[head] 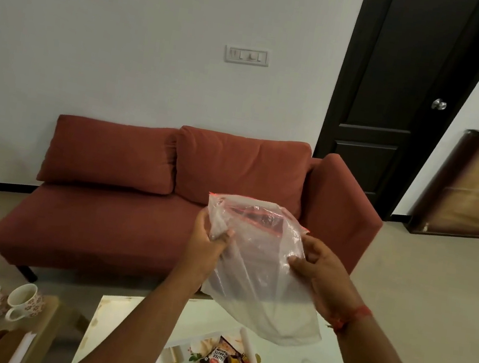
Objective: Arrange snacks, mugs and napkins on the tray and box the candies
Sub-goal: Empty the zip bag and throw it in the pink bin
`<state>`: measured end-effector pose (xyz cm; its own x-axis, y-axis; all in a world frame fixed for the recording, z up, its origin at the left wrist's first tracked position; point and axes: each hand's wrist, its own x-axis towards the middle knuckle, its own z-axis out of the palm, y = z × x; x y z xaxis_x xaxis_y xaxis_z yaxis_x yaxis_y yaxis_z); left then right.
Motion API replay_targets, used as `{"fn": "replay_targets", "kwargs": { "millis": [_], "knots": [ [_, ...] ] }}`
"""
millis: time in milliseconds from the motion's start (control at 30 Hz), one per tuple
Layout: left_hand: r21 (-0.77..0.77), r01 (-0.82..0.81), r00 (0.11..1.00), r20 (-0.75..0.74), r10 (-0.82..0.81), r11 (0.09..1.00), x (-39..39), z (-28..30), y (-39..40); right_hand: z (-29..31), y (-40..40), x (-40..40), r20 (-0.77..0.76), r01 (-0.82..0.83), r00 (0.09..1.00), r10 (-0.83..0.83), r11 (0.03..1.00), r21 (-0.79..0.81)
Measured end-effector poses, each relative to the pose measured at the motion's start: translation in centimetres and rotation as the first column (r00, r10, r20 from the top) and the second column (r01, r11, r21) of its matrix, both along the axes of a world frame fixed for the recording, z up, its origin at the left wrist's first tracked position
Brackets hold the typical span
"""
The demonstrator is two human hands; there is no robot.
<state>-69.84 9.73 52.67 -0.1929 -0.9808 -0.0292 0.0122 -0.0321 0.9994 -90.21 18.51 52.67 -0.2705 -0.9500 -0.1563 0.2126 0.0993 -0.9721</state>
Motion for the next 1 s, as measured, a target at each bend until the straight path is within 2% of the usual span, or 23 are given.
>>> {"fn": "replay_targets", "kwargs": {
  "millis": [67,167,300,367,433,500,600,667,700,767,833,867,933,1000],
  "knots": [
    [-0.061,0.022,0.994,0.108,-0.016,0.998,0.8,-0.2,-0.6,-0.2,-0.3,-0.1,-0.199,0.064,0.978,-0.067,0.998,-0.019],
    [-0.159,0.144,0.976,0.184,-0.114,0.977,1.6,-0.6,-1.4,0.0,-0.8,0.0,-0.548,0.104,0.826,-0.13,0.992,-0.078],
    [-0.166,0.283,0.917,0.337,-0.215,0.945,2.6,0.2,-2.2,1.1,-1.6,0.4,-0.744,-0.008,0.664,-0.068,0.995,-0.098],
    [-0.132,0.351,0.88,0.384,-0.279,0.927,3.3,0.6,-2.6,1.6,-1.9,0.2,-0.852,-0.046,0.523,0.0,0.999,-0.028],
    [-0.117,0.381,0.85,0.434,-0.298,0.917,3.7,1.1,-3.3,2.2,-2.3,0.1,-0.905,-0.074,0.418,0.076,0.996,0.05],
    [-0.184,0.372,0.818,0.528,-0.228,0.91,3.6,1.4,-4.0,2.8,-2.6,0.4,-0.936,-0.09,0.334,0.111,0.992,0.086],
    [-0.376,0.322,0.742,0.67,0.015,0.869,3.5,1.4,-4.7,3.3,-3.1,1.0,-0.965,-0.034,0.26,0.015,0.999,0.006],
    [-0.472,0.253,0.758,0.639,0.131,0.844,3.7,1.0,-5.3,3.4,-3.4,1.2,-0.958,0.002,0.282,-0.052,0.999,-0.054],
    [-0.471,0.23,0.786,0.606,0.124,0.852,3.9,0.9,-5.6,3.6,-3.5,1.2,-0.938,0.011,0.339,-0.071,0.997,-0.071],
    [-0.361,0.187,0.877,0.481,0.011,0.913,4.5,1.1,-6.2,4.2,-3.5,1.4,-0.832,0.047,0.548,-0.085,0.996,-0.071],
    [-0.224,0.138,0.944,0.324,-0.06,0.965,5.0,1.1,-6.5,4.4,-3.3,1.8,-0.629,0.099,0.767,-0.127,0.992,-0.08],
    [-0.191,0.105,0.96,0.276,-0.049,0.976,5.0,1.1,-6.6,4.4,-3.3,2.0,-0.559,0.132,0.813,-0.162,0.987,-0.094],
    [-0.156,0.048,0.972,0.234,-0.01,0.987,5.0,1.0,-6.7,4.1,-3.3,2.4,-0.499,0.181,0.841,-0.208,0.978,-0.103],
    [-0.139,0.017,0.972,0.235,0.016,0.99,4.7,0.8,-6.7,3.6,-3.3,2.8,-0.403,0.138,0.903,-0.149,0.989,-0.056]
  ]
}}
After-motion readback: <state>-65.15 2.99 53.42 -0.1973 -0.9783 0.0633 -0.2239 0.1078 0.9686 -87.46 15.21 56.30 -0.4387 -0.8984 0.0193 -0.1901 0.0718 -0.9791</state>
